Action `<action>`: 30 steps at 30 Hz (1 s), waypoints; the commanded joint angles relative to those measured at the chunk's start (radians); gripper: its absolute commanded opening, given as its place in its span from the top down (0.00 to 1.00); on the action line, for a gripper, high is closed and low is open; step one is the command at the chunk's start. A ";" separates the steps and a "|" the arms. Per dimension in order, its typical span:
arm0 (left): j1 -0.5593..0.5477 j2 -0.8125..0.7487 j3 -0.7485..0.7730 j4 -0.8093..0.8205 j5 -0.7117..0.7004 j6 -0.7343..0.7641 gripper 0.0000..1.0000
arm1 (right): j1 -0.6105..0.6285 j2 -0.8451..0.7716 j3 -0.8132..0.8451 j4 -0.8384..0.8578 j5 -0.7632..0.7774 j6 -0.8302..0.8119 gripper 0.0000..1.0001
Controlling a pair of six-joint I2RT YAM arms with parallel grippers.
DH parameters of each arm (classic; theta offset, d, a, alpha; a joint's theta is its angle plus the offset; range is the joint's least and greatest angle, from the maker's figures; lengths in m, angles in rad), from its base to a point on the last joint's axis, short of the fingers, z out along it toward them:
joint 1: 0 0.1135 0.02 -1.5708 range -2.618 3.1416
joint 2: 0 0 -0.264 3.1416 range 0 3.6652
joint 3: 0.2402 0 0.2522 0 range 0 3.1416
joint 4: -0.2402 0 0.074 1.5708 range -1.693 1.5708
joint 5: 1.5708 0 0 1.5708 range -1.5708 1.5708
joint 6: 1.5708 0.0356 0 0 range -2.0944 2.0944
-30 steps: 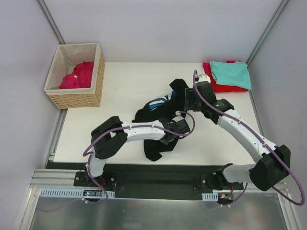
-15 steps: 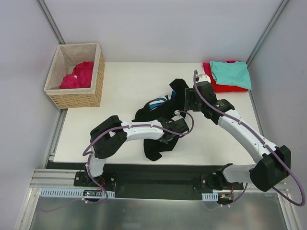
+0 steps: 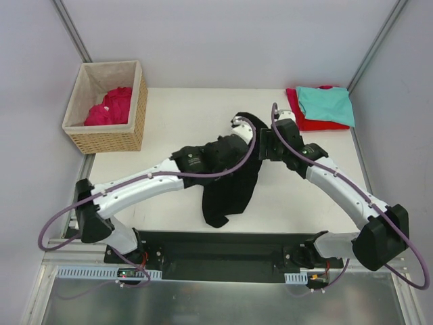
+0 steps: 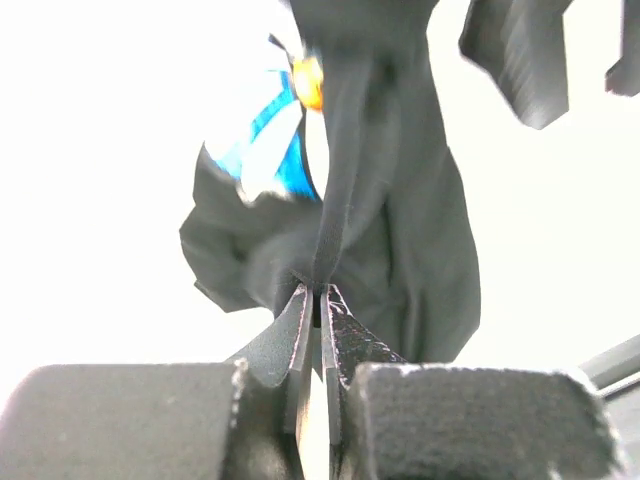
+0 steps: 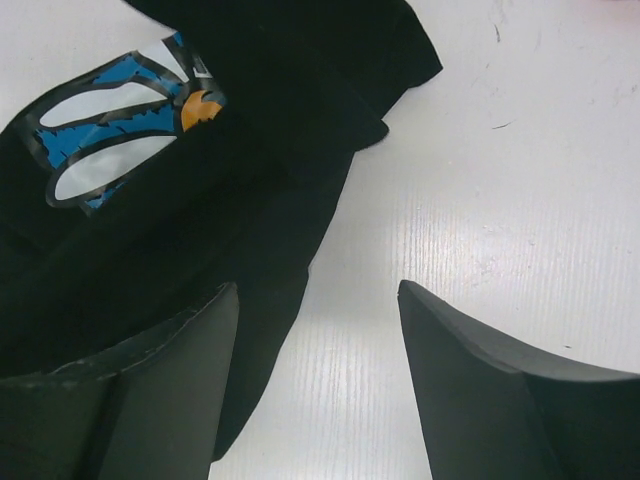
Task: Fold and stack the t-shirts
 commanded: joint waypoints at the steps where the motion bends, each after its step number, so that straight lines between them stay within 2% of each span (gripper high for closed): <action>1: 0.008 -0.063 0.149 -0.051 -0.047 0.109 1.00 | 0.019 -0.044 -0.016 0.022 0.005 0.024 0.32; 8: 0.008 -0.159 0.406 -0.138 -0.139 0.234 1.00 | 0.028 -0.106 -0.106 0.056 0.048 0.033 0.29; 12: 0.008 -0.228 0.627 -0.236 -0.185 0.296 1.00 | 0.030 -0.100 -0.131 0.059 0.068 0.038 0.25; 16: 0.008 -0.320 0.764 -0.283 -0.225 0.331 1.00 | 0.027 -0.081 -0.143 0.073 0.059 0.062 0.23; 20: 0.006 -0.515 0.717 -0.283 -0.264 0.287 1.00 | 0.030 -0.063 -0.134 0.086 0.047 0.070 0.23; 24: 0.005 -0.709 0.545 -0.289 -0.332 0.236 1.00 | 0.038 -0.031 -0.111 0.087 0.024 0.070 0.23; 27: -0.002 -0.748 0.443 -0.328 -0.408 0.201 1.00 | 0.056 0.000 -0.089 0.087 0.019 0.069 0.23; 30: -0.002 -0.748 0.364 -0.355 -0.409 0.149 0.99 | 0.088 0.020 -0.074 0.090 0.006 0.073 0.23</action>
